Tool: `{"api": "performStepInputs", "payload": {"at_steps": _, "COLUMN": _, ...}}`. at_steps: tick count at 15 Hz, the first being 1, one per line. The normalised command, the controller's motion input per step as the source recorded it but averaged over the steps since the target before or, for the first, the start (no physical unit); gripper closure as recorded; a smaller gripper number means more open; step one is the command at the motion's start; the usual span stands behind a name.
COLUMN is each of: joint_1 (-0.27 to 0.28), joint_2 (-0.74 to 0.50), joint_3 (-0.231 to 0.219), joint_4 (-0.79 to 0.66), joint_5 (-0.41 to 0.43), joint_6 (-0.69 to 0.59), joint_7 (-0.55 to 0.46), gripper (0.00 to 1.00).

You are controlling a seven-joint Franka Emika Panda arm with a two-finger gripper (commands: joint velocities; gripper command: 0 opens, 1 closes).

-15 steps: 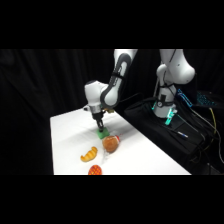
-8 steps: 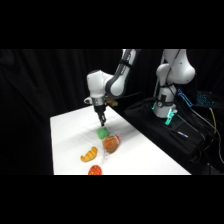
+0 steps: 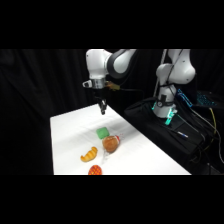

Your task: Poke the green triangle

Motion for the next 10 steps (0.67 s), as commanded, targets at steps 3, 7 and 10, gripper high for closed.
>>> {"api": "performStepInputs", "payload": {"at_steps": 3, "joint_1": 0.100, "joint_2": -0.44, "joint_3": -0.084, "joint_4": -0.08, "joint_5": -0.109, "joint_6": -0.28, "joint_7": 0.15, "gripper": 0.30}}
{"api": "performStepInputs", "payload": {"at_steps": 7, "joint_1": 0.098, "joint_2": -0.34, "joint_3": -0.086, "joint_4": -0.05, "joint_5": -0.089, "joint_6": -0.22, "joint_7": 0.12, "gripper": 0.00}}
{"api": "performStepInputs", "payload": {"at_steps": 10, "joint_1": 0.089, "joint_2": -0.25, "joint_3": -0.104, "joint_4": -0.03, "joint_5": -0.064, "joint_6": -0.17, "joint_7": 0.04, "gripper": 0.00}}
